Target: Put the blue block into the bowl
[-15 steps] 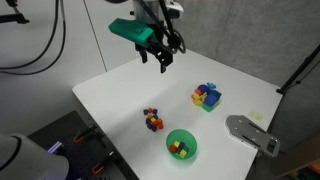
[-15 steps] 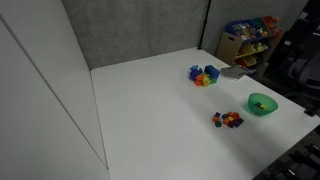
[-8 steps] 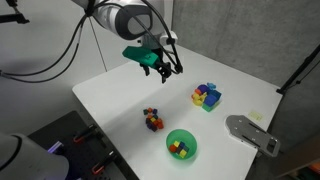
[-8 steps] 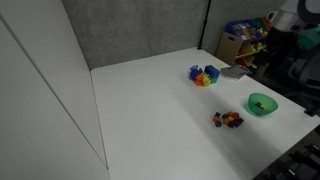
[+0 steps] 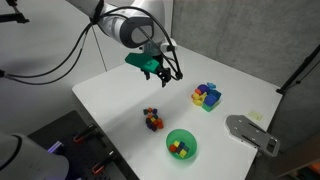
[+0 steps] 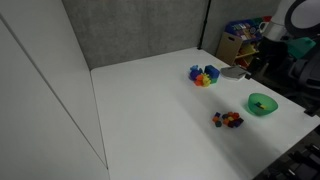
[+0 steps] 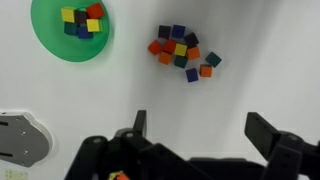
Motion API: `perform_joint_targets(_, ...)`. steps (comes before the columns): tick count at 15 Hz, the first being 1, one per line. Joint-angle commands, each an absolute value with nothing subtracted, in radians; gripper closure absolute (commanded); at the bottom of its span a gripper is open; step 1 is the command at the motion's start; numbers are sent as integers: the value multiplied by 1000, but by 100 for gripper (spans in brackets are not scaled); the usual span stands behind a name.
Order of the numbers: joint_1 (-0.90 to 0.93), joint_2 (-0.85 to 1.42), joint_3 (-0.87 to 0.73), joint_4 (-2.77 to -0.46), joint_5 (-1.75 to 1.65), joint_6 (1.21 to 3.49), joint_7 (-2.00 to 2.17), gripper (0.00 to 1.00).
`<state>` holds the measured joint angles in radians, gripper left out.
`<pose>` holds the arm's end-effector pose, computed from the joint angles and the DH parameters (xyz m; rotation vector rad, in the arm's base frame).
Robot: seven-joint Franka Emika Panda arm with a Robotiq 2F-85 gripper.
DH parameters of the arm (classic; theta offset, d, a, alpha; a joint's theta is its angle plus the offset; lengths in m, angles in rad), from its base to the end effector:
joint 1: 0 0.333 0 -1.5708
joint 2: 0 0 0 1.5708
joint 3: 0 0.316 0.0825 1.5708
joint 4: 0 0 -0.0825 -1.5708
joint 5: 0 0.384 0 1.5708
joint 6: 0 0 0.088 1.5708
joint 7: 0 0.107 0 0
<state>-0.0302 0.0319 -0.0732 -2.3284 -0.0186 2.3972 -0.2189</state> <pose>0.5107 -0.0531 0.3280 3.1137 0.2012 0.0531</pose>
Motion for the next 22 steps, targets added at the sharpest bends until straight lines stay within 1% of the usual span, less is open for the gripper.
perform_joint_targets(1,-37,91,-57,-2320,4,2463,-228,0)
perform_joint_targets(7,-51,254,1,-2276,108,2637,-313,0)
perform_joint_targets(13,-102,465,73,-2187,133,2714,-363,0)
perform_joint_targets(22,-61,715,23,-2044,-16,2795,-281,0)
